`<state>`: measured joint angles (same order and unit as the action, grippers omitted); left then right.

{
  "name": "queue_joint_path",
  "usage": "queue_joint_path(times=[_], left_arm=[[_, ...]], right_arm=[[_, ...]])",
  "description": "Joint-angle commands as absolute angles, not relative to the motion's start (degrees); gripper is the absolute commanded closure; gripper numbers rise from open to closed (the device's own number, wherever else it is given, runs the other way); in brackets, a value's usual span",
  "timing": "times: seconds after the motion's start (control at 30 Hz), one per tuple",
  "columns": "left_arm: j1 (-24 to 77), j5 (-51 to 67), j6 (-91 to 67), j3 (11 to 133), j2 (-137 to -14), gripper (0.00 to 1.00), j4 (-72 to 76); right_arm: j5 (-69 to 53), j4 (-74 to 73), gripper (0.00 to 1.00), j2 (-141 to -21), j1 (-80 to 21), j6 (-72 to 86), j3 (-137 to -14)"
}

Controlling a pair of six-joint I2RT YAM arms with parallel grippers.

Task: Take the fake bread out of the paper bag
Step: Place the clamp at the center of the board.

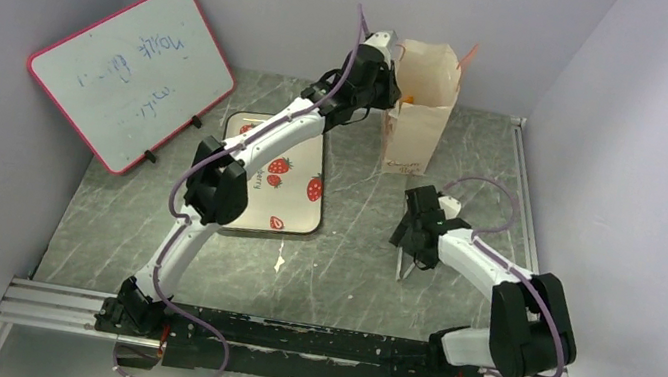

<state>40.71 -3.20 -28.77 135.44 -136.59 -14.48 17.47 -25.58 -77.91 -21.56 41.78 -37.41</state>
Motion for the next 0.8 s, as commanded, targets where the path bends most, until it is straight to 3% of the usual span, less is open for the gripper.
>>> queue_joint_path(times=[0.0,0.33,0.77], left_arm=[[41.19,-2.05,-27.39,133.80,-133.27,0.92,-10.17],[41.18,-0.72,-25.06,130.13,-129.20,0.93,-3.75],[41.21,-2.41,-21.98,130.75,-123.24,0.93,4.30]], right_arm=[[14.58,-29.01,0.28,-79.80,-21.97,42.41,-36.59],[16.79,-31.27,0.15,-78.19,-21.97,42.38,-38.37],[23.99,-37.37,0.14,-71.00,-22.12,41.42,-43.25]])
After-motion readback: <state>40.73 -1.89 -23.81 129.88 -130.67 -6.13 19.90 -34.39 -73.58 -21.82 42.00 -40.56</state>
